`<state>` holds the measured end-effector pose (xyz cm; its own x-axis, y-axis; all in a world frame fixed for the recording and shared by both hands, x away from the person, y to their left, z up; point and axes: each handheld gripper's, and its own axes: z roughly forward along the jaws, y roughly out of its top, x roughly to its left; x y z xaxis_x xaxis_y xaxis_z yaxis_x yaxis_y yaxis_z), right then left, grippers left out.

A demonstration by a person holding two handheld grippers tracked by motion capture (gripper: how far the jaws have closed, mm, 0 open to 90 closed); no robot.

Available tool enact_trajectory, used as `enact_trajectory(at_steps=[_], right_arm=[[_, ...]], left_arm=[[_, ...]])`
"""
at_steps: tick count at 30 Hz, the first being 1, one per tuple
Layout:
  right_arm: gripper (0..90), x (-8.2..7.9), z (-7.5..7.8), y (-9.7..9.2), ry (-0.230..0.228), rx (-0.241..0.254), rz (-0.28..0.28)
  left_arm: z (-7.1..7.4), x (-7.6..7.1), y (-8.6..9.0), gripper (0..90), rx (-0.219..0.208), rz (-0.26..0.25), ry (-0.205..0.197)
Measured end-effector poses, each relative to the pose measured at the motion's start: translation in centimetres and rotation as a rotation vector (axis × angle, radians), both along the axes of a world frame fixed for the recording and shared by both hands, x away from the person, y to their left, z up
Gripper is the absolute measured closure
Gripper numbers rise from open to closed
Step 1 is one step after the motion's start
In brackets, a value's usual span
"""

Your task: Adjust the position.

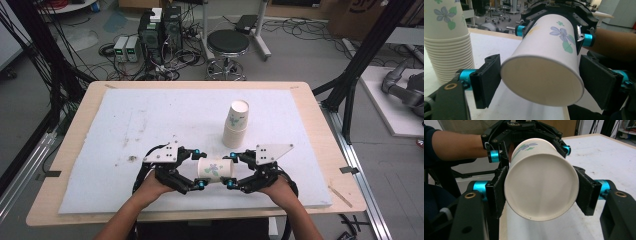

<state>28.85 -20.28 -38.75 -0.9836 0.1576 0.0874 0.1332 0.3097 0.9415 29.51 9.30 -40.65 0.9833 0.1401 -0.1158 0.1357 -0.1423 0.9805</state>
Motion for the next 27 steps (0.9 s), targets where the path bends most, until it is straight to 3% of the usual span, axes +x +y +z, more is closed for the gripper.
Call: enact_trajectory(at_steps=[6,7,10,20,24,26,27], right_arm=[[36.4,0.3,-0.5,-0.2,0.033,0.024,0.005],[36.4,0.3,-0.6,-0.2,0.041,0.023,0.007],[36.4,0.4,-0.9,-0.1,0.053,0.02,0.01],[34.2,0.3,-0.8,0.4,0.072,0.014,0.035],[20.7,0.2,-0.8,0.6,0.076,0.006,0.009],[20.5,0.2,-0.8,0.6,0.084,0.004,0.005],[20.5,0.1,-0.7,0.5,0.08,-0.006,0.004]], left_arm=[[0.1,-0.1,0.1,24.0,0.005,0.003,-0.022],[0.3,-0.2,0.2,24.7,0.022,0.005,-0.029],[0.5,-0.2,0.4,25.9,0.043,0.002,-0.025],[1.2,-0.5,0.6,29.3,0.055,-0.021,-0.03],[1.3,-0.6,0.4,29.6,0.067,-0.022,-0.033],[1.3,-0.5,0.4,29.6,0.087,-0.015,-0.028],[1.5,-0.5,0.5,29.6,0.119,-0.008,-0.024]])
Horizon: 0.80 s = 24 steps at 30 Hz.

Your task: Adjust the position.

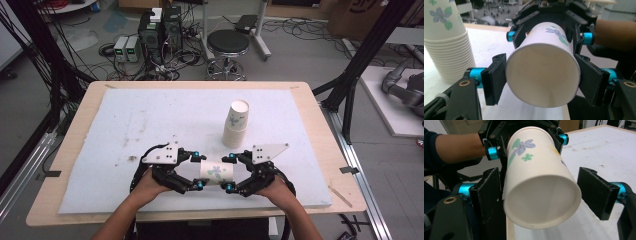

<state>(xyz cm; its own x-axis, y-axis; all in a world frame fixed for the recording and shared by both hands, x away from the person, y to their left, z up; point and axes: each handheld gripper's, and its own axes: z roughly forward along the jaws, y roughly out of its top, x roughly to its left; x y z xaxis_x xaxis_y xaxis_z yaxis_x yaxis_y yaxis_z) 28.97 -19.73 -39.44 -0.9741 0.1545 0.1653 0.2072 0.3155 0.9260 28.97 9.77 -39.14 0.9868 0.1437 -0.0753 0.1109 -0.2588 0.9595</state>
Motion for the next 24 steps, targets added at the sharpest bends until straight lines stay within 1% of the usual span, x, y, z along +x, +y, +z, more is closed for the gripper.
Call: enact_trajectory(at_steps=[1,2,3,4,5,6,7,8,9,10,11,12,13,14,15,16,17,18,19,22,23,24], right_arm=[[20.5,0.0,0.1,0.0,-0.006,-0.007,-0.007],[20.5,0.0,0.1,0.0,-0.012,-0.013,-0.011],[20.5,0.0,0.1,0.0,-0.012,-0.013,-0.011],[20.5,-0.1,0.4,0.0,-0.024,-0.028,-0.015],[20.5,-0.1,0.4,0.0,-0.024,-0.028,-0.015],[20.5,-0.1,0.6,0.2,-0.04,-0.049,-0.021],[20.5,-0.1,0.6,0.2,-0.04,-0.049,-0.021],[20.5,-0.1,0.9,0.4,-0.062,-0.077,-0.028],[20.5,-0.1,1.0,0.5,-0.077,-0.095,-0.032],[20.5,-0.2,1.1,0.6,-0.08,-0.109,-0.032],[20.5,-0.2,1.1,0.6,-0.08,-0.109,-0.032],[20.5,-0.1,1.4,1.0,-0.105,-0.145,-0.034],[20.5,-0.1,1.4,1.0,-0.105,-0.145,-0.034],[20.5,-0.1,1.5,1.3,-0.125,-0.179,-0.04],[20.5,-0.1,1.6,1.5,-0.137,-0.201,-0.03],[20.5,-0.1,1.7,1.7,-0.152,-0.22,-0.032],[20.5,-0.1,1.8,1.9,-0.162,-0.236,-0.035],[20.5,-0.1,1.8,1.9,-0.162,-0.236,-0.035],[20.6,0.0,1.9,2.3,-0.181,-0.273,-0.023],[20.6,0.0,2.1,2.9,-0.203,-0.308,-0.013],[20.6,0.0,2.1,2.9,-0.203,-0.308,-0.013],[20.7,0.0,2.2,3.3,-0.217,-0.339,-0.005]], left_arm=[[0.0,0.0,0.0,29.6,0.0,0.0,0.0],[0.3,0.0,0.0,29.6,0.032,0.011,0.001],[0.3,0.0,0.0,29.6,0.032,0.011,0.001],[0.7,0.0,0.1,29.6,0.078,0.02,0.0],[0.7,0.0,0.1,29.7,0.078,0.02,0.0],[1.2,0.0,0.0,29.9,0.13,0.025,0.0],[1.2,0.0,0.0,29.9,0.13,0.025,0.0],[1.7,0.1,-0.1,29.9,0.184,0.023,-0.01],[1.9,0.2,-0.1,30.0,0.203,0.023,-0.014],[2.1,0.2,-0.1,30.1,0.222,0.021,-0.016],[2.1,0.2,-0.1,30.2,0.222,0.021,-0.016],[2.5,0.3,-0.1,30.4,0.255,0.02,-0.021],[2.5,0.3,-0.1,30.4,0.255,0.02,-0.021],[2.7,0.3,-0.2,30.5,0.271,0.02,-0.025],[3.0,0.4,-0.3,30.6,0.3,0.018,-0.029],[3.2,0.4,-0.4,30.7,0.312,0.019,-0.031],[3.4,0.5,-0.4,30.7,0.338,0.018,-0.032],[3.4,0.5,-0.4,30.7,0.338,0.018,-0.032],[3.7,0.5,-0.6,30.6,0.374,0.017,-0.031],[4.1,0.7,-0.9,30.7,0.427,0.021,-0.036],[4.1,0.7,-0.9,30.7,0.427,0.021,-0.036],[4.3,0.8,-1.0,30.7,0.457,0.022,-0.034]])
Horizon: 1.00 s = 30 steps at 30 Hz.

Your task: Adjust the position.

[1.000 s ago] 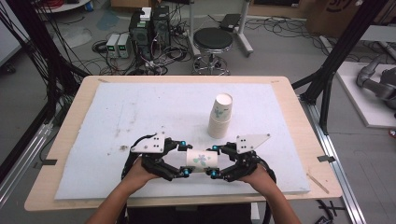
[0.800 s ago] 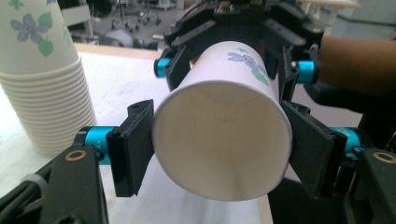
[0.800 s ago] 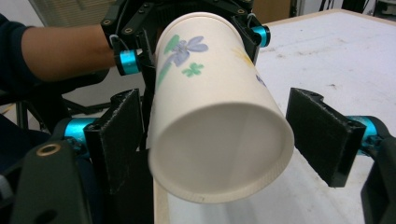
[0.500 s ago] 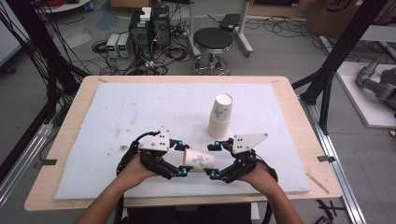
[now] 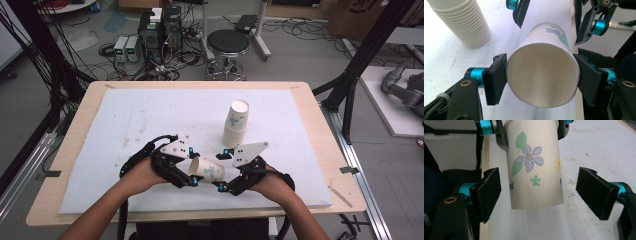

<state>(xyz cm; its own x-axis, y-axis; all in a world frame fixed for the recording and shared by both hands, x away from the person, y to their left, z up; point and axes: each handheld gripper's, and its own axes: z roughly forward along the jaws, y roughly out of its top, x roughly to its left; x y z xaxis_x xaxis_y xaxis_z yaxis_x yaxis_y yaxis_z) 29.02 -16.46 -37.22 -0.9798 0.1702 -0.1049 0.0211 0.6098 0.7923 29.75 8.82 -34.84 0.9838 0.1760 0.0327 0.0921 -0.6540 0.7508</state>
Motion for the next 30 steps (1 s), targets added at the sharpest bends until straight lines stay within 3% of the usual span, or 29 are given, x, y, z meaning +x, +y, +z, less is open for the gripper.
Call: enact_trajectory(at_steps=[19,26,30], right_arm=[[21.0,0.2,0.3,2.2,-0.062,-0.141,0.021],[26.0,0.4,-0.1,3.2,-0.068,-0.205,0.03],[28.8,0.5,-0.3,3.6,-0.063,-0.217,0.032]], left_arm=[[1.3,0.4,-1.3,30.7,0.179,0.002,-0.014],[1.3,0.4,-1.8,30.7,0.206,0.0,-0.008],[1.2,0.5,-2.0,30.7,0.217,-0.003,-0.007]])
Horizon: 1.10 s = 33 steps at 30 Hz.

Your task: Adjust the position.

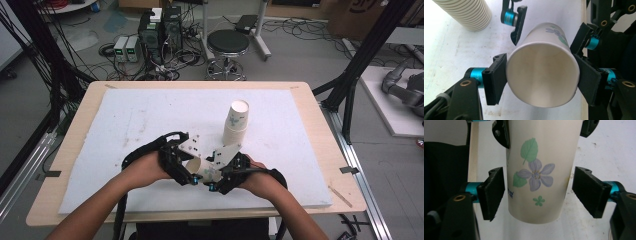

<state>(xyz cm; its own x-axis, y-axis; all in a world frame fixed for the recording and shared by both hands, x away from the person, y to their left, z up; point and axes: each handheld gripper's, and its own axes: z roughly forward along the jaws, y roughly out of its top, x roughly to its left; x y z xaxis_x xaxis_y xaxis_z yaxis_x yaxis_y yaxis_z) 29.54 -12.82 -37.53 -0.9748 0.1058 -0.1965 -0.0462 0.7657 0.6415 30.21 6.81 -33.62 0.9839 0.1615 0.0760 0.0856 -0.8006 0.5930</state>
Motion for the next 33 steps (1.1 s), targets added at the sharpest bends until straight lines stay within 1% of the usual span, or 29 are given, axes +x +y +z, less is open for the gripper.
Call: enact_trajectory(at_steps=[2,4,7,8,13,16,18,20,22,23,24,25,26,27,28,30,31,32,33], right_arm=[[29.6,0.1,-0.1,0.2,0.004,-0.006,0.0],[33.8,0.1,-0.1,0.3,0.012,-0.01,0.001],[34.3,0.1,-0.2,0.4,0.012,-0.013,0.003],[34.6,0.1,-0.2,0.5,0.012,-0.017,-0.005],[35.6,0.2,-0.4,0.6,0.015,-0.022,-0.012],[36.3,0.2,-0.6,0.6,0.023,-0.013,-0.015],[36.5,0.3,-0.8,0.6,0.03,-0.014,-0.016],[36.5,0.3,-0.9,0.5,0.036,-0.014,-0.016],[36.5,0.3,-0.8,0.4,0.04,-0.01,-0.015],[36.4,0.3,-0.8,0.4,0.038,-0.008,-0.016],[36.4,0.3,-0.8,0.3,0.04,-0.009,-0.018],[36.4,0.4,-0.8,0.2,0.039,-0.01,-0.017],[36.4,0.4,-0.8,0.2,0.039,-0.01,-0.017],[36.4,0.4,-0.8,0.0,0.041,-0.005,-0.022],[36.4,0.4,-0.8,-0.1,0.044,-0.003,-0.025],[36.4,0.5,-0.8,-0.4,0.045,0.004,-0.032],[36.4,0.5,-0.8,-0.4,0.045,0.004,-0.032],[36.4,0.6,-0.8,-0.8,0.053,0.016,-0.037],[36.4,0.6,-0.8,-1.0,0.052,0.019,-0.04]], left_arm=[[0.0,0.0,0.0,30.7,0.0,0.0,0.002],[0.0,0.0,-0.1,30.6,0.003,0.001,0.002],[-0.1,0.0,-0.1,30.6,0.001,0.006,0.0],[-0.1,0.0,-0.1,30.6,-0.005,0.012,0.0],[-0.2,0.0,-0.1,30.6,-0.013,0.019,-0.004],[-0.4,0.0,-0.1,30.4,-0.027,0.028,0.001],[-0.6,0.0,-0.1,29.3,-0.031,0.028,0.004],[-0.8,0.0,0.0,27.3,-0.047,0.026,0.007],[-0.9,0.1,0.3,24.4,-0.087,0.023,-0.001],[-0.9,0.1,0.3,20.9,-0.087,0.023,-0.001],[-0.8,0.2,0.8,18.8,-0.128,0.02,-0.013],[-0.7,0.2,1.0,18.8,-0.161,0.019,-0.011],[-0.7,0.2,1.0,18.7,-0.161,0.019,-0.011],[-0.7,0.3,1.4,18.7,-0.196,0.019,-0.005],[-0.6,0.2,1.8,18.4,-0.229,0.013,-0.012],[-0.5,0.1,2.4,18.0,-0.269,0.014,-0.018],[-0.5,0.1,2.4,18.0,-0.269,0.014,-0.018],[-0.4,0.1,2.9,18.0,-0.304,0.025,-0.021],[-0.5,0.1,3.2,18.0,-0.324,0.031,-0.024]])
